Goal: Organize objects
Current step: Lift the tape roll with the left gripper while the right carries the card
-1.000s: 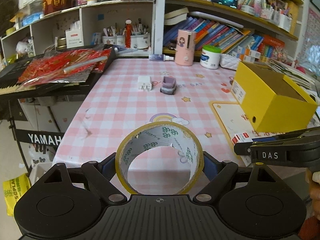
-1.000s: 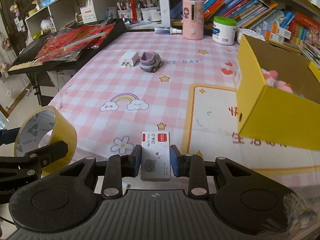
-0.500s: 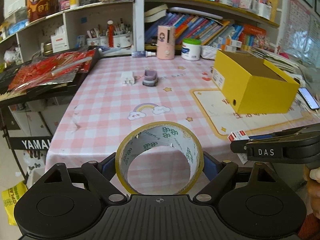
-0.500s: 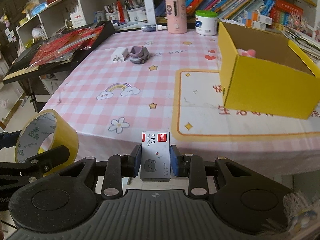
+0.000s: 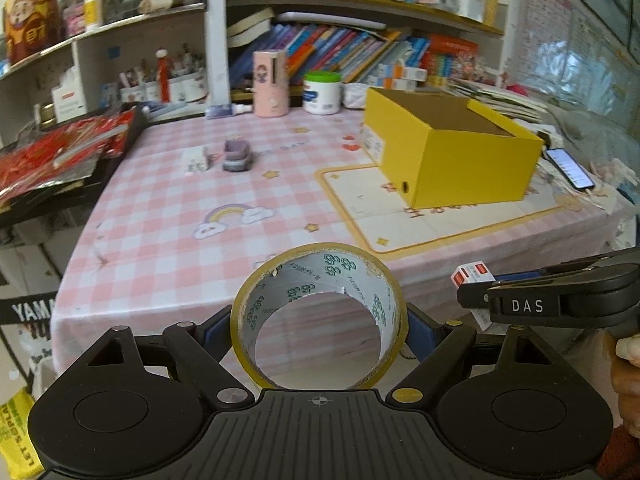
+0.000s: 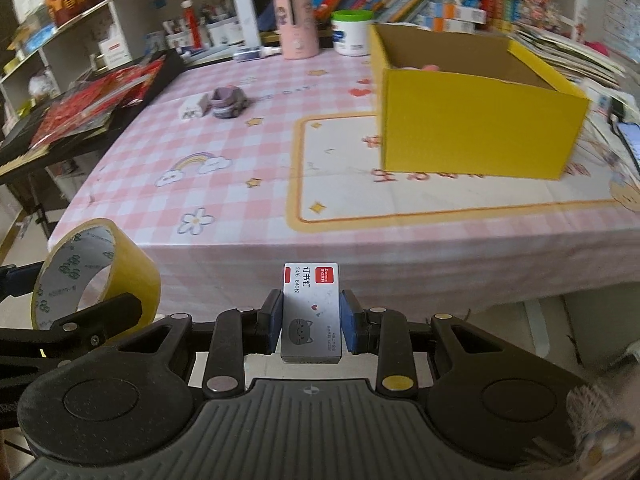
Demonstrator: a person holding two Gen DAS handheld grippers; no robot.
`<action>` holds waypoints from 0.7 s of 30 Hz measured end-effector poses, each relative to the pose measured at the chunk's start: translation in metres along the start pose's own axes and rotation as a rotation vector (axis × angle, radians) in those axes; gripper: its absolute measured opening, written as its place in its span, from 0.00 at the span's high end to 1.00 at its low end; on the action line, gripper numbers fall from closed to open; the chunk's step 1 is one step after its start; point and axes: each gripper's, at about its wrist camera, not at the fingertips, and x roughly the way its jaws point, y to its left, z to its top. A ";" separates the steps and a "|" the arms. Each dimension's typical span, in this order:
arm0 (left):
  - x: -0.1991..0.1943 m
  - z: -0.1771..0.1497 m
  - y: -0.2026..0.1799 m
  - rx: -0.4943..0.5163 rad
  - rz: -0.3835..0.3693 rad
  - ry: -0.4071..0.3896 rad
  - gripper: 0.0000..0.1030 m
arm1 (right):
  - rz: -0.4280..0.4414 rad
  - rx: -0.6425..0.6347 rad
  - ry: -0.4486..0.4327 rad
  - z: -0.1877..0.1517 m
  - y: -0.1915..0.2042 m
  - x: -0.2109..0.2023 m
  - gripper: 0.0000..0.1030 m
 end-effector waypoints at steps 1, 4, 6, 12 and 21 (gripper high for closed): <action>0.001 0.001 -0.003 0.006 -0.008 -0.001 0.16 | -0.007 0.006 -0.002 -0.001 -0.003 -0.002 0.73; 0.004 0.004 -0.013 0.029 -0.032 -0.006 0.16 | -0.030 0.027 -0.007 -0.003 -0.013 -0.007 0.73; 0.007 0.006 -0.020 0.044 -0.047 -0.006 0.16 | -0.044 0.045 -0.009 -0.005 -0.021 -0.009 0.73; 0.016 0.013 -0.039 0.083 -0.082 -0.005 0.16 | -0.075 0.093 -0.014 -0.009 -0.043 -0.014 0.73; 0.032 0.029 -0.066 0.119 -0.109 -0.007 0.16 | -0.100 0.142 -0.018 -0.002 -0.079 -0.014 0.73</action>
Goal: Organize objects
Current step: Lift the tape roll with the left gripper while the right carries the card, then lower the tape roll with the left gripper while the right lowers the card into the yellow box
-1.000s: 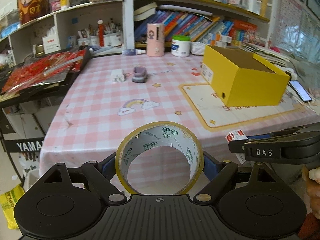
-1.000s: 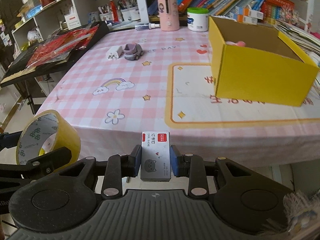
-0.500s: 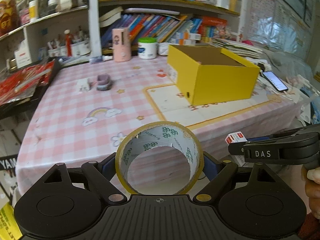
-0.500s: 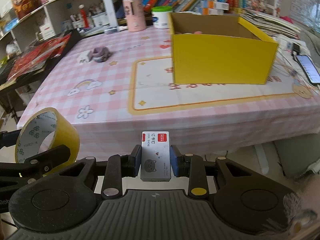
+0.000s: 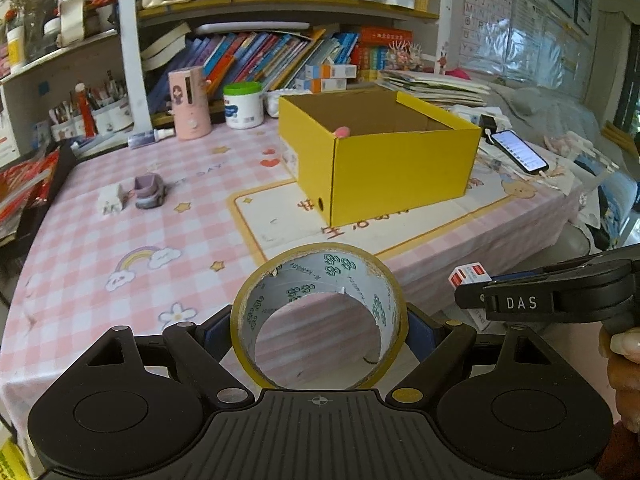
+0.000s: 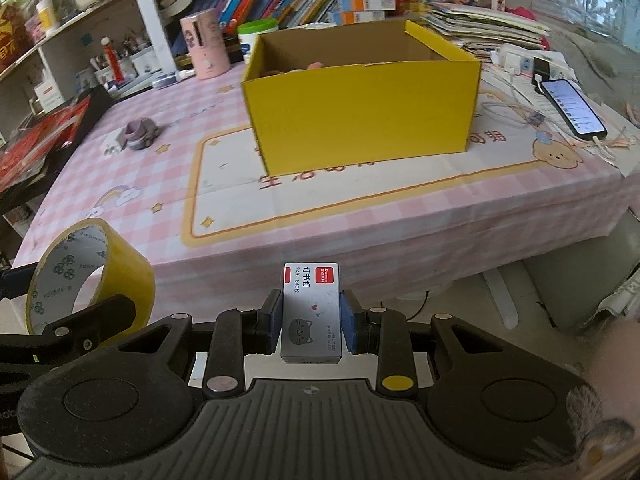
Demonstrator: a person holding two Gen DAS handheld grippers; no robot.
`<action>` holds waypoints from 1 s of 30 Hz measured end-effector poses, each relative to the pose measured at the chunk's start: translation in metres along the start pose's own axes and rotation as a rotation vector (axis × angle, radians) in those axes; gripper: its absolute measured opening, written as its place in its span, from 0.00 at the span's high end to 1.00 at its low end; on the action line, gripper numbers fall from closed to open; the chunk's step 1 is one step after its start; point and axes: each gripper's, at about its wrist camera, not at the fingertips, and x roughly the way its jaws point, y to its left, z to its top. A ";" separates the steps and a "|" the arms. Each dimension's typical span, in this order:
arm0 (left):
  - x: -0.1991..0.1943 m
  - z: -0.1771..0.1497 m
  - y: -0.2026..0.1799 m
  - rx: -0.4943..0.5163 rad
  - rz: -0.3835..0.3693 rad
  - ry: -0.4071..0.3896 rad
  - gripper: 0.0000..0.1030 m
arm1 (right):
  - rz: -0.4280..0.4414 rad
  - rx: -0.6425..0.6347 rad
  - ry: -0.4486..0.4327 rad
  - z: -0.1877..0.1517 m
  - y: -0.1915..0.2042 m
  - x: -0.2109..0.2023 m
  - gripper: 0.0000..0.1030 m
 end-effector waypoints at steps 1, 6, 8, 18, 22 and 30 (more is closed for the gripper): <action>0.002 0.002 -0.001 -0.001 0.000 0.001 0.16 | 0.000 -0.001 0.001 0.002 -0.002 0.001 0.73; 0.014 0.011 -0.011 0.000 -0.001 0.008 0.16 | 0.001 -0.003 0.012 0.013 -0.014 0.009 0.73; 0.019 0.015 -0.014 0.001 -0.004 0.011 0.16 | 0.001 -0.004 0.017 0.017 -0.019 0.013 0.73; 0.038 0.041 -0.034 0.033 -0.026 -0.021 0.16 | -0.007 0.009 0.020 0.039 -0.046 0.025 0.73; 0.045 0.055 -0.039 0.031 -0.031 -0.049 0.16 | -0.010 0.000 0.002 0.051 -0.054 0.027 0.73; 0.053 0.095 -0.046 0.021 -0.031 -0.156 0.16 | -0.012 -0.002 -0.120 0.095 -0.078 0.020 0.73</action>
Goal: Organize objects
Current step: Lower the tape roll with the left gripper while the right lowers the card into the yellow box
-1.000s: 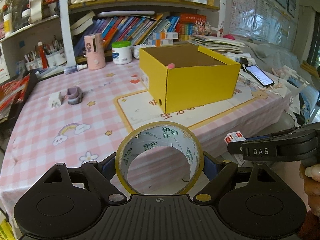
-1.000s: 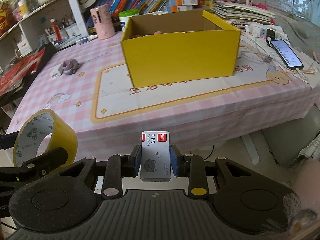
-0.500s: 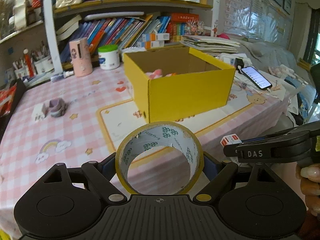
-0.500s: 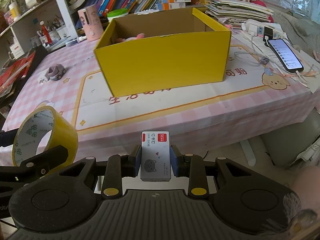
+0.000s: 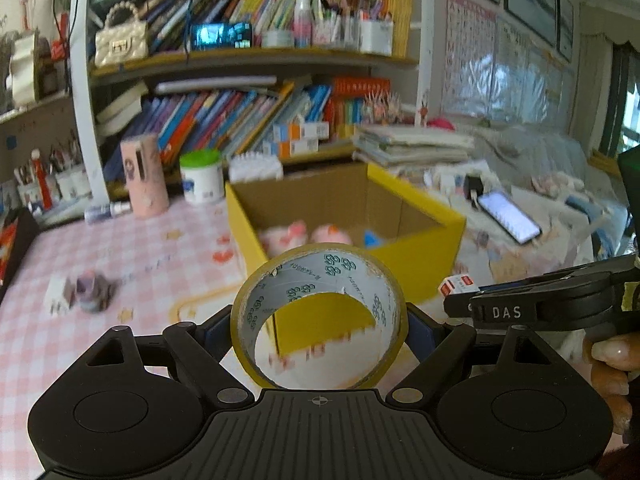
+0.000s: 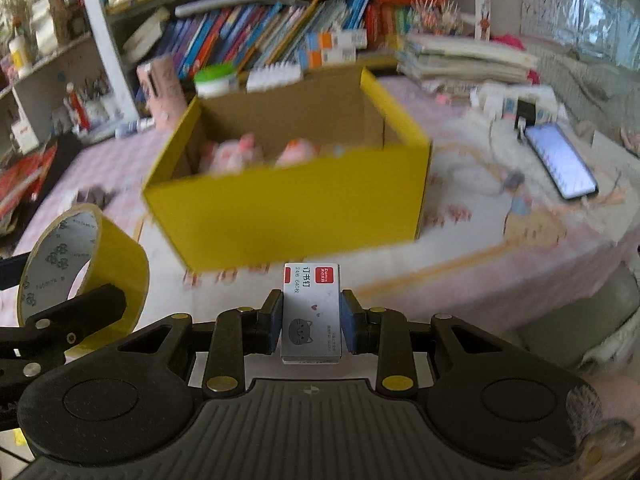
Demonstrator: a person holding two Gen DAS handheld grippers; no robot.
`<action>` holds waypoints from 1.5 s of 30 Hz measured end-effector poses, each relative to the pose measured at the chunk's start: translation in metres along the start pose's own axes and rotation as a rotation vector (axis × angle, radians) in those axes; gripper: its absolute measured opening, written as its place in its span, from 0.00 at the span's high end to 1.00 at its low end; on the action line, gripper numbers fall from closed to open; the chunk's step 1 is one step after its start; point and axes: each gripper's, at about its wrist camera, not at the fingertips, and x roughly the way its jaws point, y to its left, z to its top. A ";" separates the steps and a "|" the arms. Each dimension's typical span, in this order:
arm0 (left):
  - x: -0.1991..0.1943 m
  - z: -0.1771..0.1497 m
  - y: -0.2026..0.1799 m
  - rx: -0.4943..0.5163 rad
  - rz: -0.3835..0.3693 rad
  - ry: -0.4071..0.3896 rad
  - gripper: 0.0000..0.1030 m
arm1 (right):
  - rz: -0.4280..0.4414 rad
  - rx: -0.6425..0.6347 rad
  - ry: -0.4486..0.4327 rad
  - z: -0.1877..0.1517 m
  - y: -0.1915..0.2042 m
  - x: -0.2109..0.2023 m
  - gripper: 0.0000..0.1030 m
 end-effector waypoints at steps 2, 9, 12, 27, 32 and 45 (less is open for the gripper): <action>0.006 0.013 -0.001 0.001 0.008 -0.031 0.16 | 0.001 -0.004 -0.036 0.015 -0.006 0.000 0.73; 0.040 0.048 -0.011 0.015 0.045 -0.079 0.16 | 0.023 -0.038 -0.138 0.071 -0.027 0.011 0.73; 0.059 0.056 -0.013 0.002 0.067 -0.056 0.16 | 0.033 -0.056 -0.153 0.093 -0.035 0.024 0.73; 0.132 0.065 -0.016 0.006 0.117 0.061 0.16 | 0.118 -0.218 -0.057 0.138 -0.028 0.105 0.73; 0.151 0.061 -0.014 0.016 0.132 0.117 0.16 | 0.145 -0.276 0.005 0.145 -0.018 0.134 0.73; 0.170 0.055 -0.016 0.038 0.125 0.178 0.16 | 0.179 -0.420 0.153 0.146 0.001 0.181 0.73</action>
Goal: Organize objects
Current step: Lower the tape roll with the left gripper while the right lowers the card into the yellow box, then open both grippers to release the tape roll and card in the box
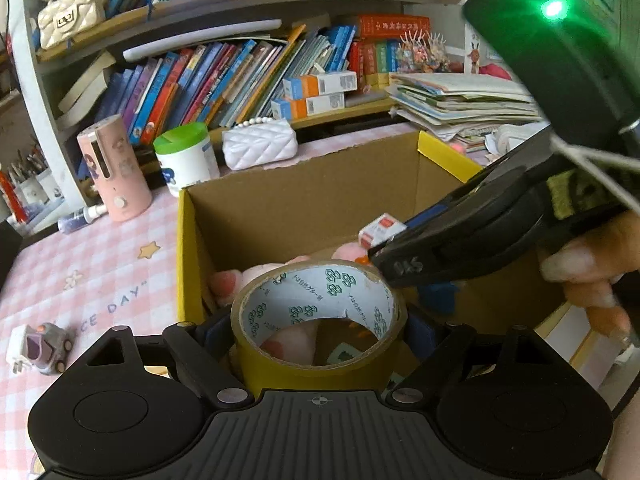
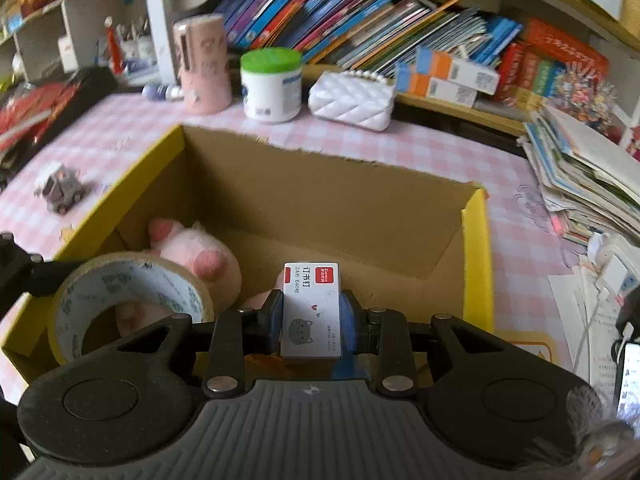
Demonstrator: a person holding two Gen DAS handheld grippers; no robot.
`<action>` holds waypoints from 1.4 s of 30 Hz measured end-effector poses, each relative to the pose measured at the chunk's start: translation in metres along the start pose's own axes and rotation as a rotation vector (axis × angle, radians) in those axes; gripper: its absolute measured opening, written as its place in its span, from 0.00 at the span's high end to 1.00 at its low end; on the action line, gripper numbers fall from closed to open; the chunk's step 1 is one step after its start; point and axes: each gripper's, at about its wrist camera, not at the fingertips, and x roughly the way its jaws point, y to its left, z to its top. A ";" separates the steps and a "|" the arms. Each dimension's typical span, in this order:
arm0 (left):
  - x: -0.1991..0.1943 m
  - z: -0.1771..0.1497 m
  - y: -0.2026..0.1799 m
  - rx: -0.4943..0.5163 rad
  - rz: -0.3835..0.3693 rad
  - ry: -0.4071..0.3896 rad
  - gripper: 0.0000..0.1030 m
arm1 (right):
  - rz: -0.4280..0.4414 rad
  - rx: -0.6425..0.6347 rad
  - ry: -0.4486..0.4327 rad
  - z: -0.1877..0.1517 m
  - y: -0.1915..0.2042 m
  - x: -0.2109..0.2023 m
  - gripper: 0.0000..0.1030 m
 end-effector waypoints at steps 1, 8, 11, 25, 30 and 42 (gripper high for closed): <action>0.000 0.000 0.000 0.001 -0.001 0.002 0.16 | 0.003 -0.006 0.015 0.000 0.001 0.003 0.73; 0.001 0.000 0.000 -0.003 -0.007 0.008 0.16 | 0.023 -0.012 0.047 0.002 0.000 0.011 0.73; 0.002 0.001 0.001 -0.004 -0.010 0.012 0.16 | 0.034 -0.004 0.057 0.003 -0.001 0.015 0.73; -0.001 0.003 -0.001 0.007 -0.020 -0.009 0.13 | 0.036 0.025 0.045 0.006 -0.003 0.015 0.70; -0.012 0.007 -0.004 0.018 -0.009 -0.060 0.12 | 0.039 0.057 -0.006 0.005 -0.006 0.003 0.64; -0.047 0.003 0.012 -0.067 0.044 -0.133 0.11 | -0.037 0.183 -0.192 -0.006 -0.013 -0.052 0.54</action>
